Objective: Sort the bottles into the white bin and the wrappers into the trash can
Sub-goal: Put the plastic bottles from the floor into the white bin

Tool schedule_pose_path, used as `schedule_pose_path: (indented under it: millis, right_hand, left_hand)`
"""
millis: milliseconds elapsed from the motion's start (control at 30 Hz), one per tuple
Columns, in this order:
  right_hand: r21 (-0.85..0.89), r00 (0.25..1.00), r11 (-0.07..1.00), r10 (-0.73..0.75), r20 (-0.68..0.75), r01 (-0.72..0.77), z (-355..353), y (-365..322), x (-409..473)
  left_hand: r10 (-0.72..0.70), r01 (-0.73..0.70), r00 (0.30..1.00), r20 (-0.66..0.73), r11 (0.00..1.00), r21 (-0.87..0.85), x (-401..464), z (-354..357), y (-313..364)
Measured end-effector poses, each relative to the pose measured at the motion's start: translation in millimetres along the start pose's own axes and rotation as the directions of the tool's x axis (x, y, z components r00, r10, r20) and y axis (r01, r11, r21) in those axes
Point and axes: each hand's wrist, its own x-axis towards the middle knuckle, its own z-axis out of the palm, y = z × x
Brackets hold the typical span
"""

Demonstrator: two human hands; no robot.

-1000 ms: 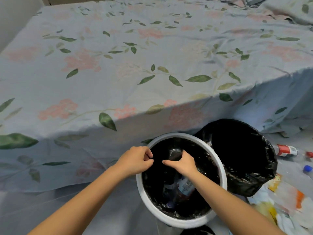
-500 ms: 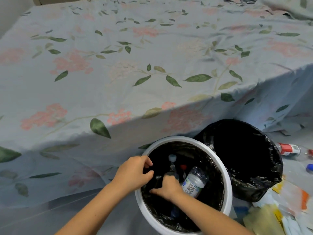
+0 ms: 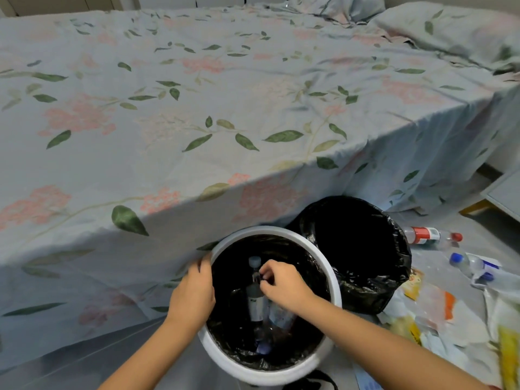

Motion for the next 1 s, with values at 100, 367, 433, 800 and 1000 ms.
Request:
schedule_pose_path:
  millis: [100, 367, 433, 800, 1000]
  right_hand:
    - [0.027, 0.998, 1.000, -0.014, -0.057, 0.015, -33.6, 9.1, -20.8]
    - [0.102, 0.966, 0.991, 0.112, -0.235, -0.090, -107.3, 40.4, -82.0]
    - [0.127, 0.944, 0.982, 0.169, -0.283, -0.138, -129.5, 50.5, -93.2]
    - [0.006, 0.779, 0.813, 0.559, -0.284, -0.582, -227.3, 211.4, -148.6]
    - [0.230, 0.656, 0.745, 0.663, -0.361, -0.626, -255.4, 310.7, -139.9]
  left_hand:
    - [-0.003, 0.003, 1.000, 0.000, 1.000, 0.019, -0.6, -0.2, 4.1]
    - [0.081, -0.090, 0.996, 0.043, 0.954, 0.287, -1.4, -23.8, 33.6]
    - [0.207, -0.204, 0.978, 0.012, 0.948, 0.244, 3.4, -41.2, 75.0]
    - [0.596, -0.573, 0.774, 0.214, 0.803, -0.164, 58.7, -4.2, 340.5]
    - [0.638, -0.630, 0.713, 0.292, 0.765, -0.132, 94.9, 65.4, 449.7]
